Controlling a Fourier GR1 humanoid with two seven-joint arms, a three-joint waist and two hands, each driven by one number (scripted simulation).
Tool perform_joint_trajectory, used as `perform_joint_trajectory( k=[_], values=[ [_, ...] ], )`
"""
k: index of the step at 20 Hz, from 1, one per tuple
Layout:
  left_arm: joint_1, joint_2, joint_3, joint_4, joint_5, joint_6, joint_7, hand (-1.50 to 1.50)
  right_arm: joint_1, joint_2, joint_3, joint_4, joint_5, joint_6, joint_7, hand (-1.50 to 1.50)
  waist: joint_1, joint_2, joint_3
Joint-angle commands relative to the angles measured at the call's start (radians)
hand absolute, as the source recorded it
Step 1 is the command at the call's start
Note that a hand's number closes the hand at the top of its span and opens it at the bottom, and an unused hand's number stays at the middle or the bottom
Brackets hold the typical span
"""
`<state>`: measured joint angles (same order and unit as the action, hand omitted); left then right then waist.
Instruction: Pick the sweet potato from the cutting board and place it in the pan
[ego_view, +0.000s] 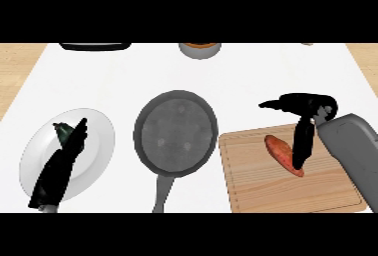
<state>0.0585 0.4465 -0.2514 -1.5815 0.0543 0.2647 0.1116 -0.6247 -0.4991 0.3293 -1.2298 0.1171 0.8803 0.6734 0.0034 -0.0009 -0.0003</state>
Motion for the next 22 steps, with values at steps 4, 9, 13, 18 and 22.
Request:
perform_joint_trajectory(
  k=[4,9,13,18,22],
  values=[
    [0.013,-0.028,0.018,0.009,-0.028,-0.026,-0.012,0.00,-0.011,0.062,0.045,0.055,0.101,0.042,0.056,-1.50,0.007,0.002,0.000],
    [-0.028,-0.019,0.077,0.002,-0.028,-0.071,0.056,0.00,0.141,0.023,0.018,-0.123,0.102,0.073,0.092,-1.50,-0.008,-0.001,0.000],
    [-0.017,-0.049,0.098,0.065,-0.053,-0.087,-0.035,0.00,0.122,0.040,0.020,-0.034,0.177,0.075,0.049,-1.50,-0.002,0.001,0.000],
    [0.047,-0.072,0.114,-0.051,-0.065,-0.112,0.007,0.00,0.106,0.083,-0.003,0.021,0.260,0.071,-0.003,-1.50,0.003,0.001,0.000],
    [-0.005,-0.120,0.086,-0.049,-0.143,-0.077,0.073,0.00,0.115,0.099,-0.009,0.066,0.312,0.063,-0.059,-1.50,0.003,0.001,0.001]
  ],
)
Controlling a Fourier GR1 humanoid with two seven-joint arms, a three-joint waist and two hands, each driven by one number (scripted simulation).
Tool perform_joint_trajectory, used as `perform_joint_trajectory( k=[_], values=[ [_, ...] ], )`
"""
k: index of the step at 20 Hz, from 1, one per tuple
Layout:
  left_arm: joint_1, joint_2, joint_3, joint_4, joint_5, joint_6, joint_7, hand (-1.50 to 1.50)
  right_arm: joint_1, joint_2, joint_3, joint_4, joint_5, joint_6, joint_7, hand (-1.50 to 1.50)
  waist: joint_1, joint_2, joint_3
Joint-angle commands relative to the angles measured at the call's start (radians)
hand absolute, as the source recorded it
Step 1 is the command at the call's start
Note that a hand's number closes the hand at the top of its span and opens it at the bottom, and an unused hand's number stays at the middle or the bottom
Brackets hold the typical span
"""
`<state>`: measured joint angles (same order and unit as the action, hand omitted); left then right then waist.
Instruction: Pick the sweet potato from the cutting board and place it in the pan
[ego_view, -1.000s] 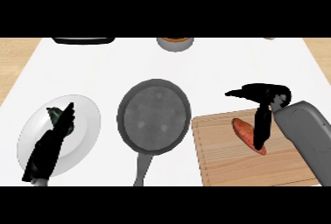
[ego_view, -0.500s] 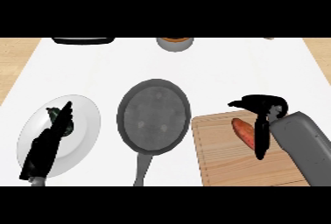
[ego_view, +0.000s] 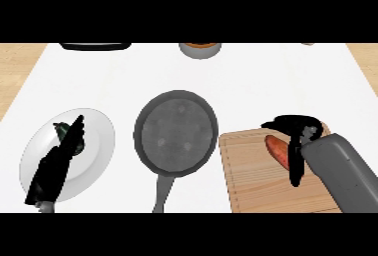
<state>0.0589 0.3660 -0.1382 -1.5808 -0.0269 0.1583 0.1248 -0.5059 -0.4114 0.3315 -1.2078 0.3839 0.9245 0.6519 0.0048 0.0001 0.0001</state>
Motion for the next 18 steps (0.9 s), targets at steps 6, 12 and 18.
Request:
perform_joint_trajectory(
  k=[6,12,18],
  values=[
    [0.016,-0.050,0.035,-0.044,-0.046,-0.045,0.037,0.00,0.027,0.067,-0.024,0.058,0.145,-0.009,-0.059,-1.50,0.000,0.000,0.000],
    [0.008,-0.054,0.073,0.010,-0.058,-0.094,-0.003,0.00,0.103,0.068,-0.012,0.079,0.238,-0.093,-0.179,-1.50,-0.002,0.000,0.000],
    [0.011,-0.063,0.104,0.009,-0.044,-0.104,0.009,0.00,0.121,0.089,-0.076,0.062,0.203,-0.090,-0.213,1.50,-0.004,-0.001,0.000]
  ],
)
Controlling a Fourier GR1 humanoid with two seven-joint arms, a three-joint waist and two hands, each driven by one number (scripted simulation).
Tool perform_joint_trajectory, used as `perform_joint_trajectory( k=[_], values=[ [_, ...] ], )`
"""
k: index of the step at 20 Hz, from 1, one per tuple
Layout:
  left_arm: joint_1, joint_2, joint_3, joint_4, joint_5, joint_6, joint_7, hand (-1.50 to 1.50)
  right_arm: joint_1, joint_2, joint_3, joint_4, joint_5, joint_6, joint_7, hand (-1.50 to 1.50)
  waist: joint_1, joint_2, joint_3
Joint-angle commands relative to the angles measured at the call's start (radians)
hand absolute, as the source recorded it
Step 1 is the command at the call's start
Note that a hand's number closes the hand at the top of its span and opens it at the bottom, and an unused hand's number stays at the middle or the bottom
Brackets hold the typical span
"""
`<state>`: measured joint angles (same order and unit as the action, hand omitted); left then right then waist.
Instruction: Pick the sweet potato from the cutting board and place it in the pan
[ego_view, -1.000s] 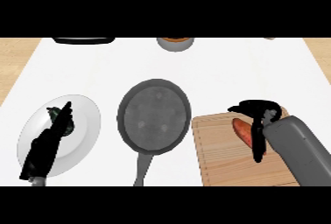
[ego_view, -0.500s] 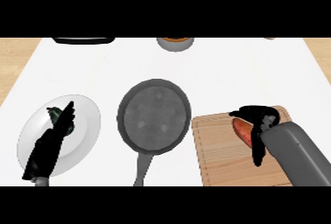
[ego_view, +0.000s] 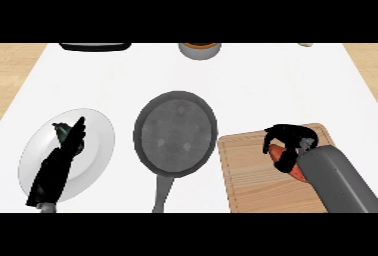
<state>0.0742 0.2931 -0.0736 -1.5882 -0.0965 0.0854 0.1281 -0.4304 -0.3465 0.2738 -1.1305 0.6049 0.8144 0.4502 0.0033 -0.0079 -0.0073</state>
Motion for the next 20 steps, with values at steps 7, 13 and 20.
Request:
perform_joint_trajectory(
  k=[7,13,20],
  values=[
    [0.023,-0.022,0.008,-0.068,-0.023,-0.012,0.036,0.00,-0.003,0.013,-0.085,0.083,-0.015,0.013,-0.072,1.50,0.005,0.008,0.008],
    [0.040,0.006,0.033,-0.104,-0.014,-0.034,0.070,0.00,0.179,0.026,-0.082,-0.222,0.109,-0.261,0.075,1.50,-0.026,-0.006,0.007],
    [0.062,-0.022,0.030,-0.041,-0.034,-0.010,0.005,0.00,0.217,-0.011,-0.087,-0.517,0.280,-0.570,0.085,1.50,-0.031,-0.006,0.007]
  ],
)
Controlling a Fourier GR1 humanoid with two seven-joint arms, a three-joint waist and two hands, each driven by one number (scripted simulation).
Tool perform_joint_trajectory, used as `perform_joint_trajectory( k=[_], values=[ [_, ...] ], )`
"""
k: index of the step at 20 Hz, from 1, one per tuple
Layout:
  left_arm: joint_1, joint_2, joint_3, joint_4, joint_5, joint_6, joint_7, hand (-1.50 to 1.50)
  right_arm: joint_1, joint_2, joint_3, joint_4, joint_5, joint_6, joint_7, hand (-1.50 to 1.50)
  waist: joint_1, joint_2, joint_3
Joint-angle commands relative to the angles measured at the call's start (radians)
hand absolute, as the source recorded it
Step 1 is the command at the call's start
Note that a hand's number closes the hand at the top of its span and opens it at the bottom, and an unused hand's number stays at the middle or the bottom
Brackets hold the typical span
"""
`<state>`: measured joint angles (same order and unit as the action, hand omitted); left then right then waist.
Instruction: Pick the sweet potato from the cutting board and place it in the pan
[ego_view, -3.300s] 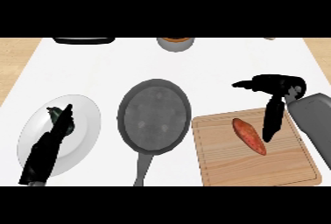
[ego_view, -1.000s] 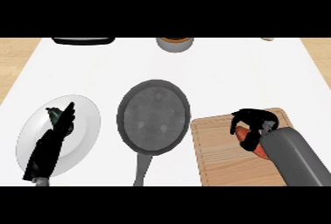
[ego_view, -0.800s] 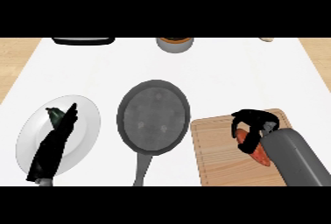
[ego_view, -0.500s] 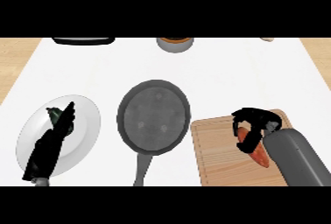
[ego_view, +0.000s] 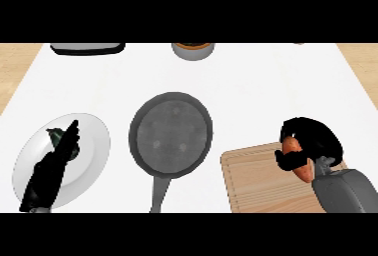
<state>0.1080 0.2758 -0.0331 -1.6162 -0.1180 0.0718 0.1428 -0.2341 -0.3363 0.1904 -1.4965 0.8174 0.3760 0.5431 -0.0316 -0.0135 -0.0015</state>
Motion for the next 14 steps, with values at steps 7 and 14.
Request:
perform_joint_trajectory(
  k=[7,14],
  values=[
    [-0.004,-0.017,-0.035,-0.048,-0.013,-0.013,0.018,0.00,-0.006,0.011,0.100,-0.362,0.231,-0.312,-0.061,1.50,0.030,0.008,0.002],
    [-0.066,-0.014,0.007,0.038,-0.007,-0.042,-0.006,0.00,-0.217,0.162,0.091,-0.272,0.182,-0.241,-0.029,1.50,0.040,0.014,0.001]
  ],
)
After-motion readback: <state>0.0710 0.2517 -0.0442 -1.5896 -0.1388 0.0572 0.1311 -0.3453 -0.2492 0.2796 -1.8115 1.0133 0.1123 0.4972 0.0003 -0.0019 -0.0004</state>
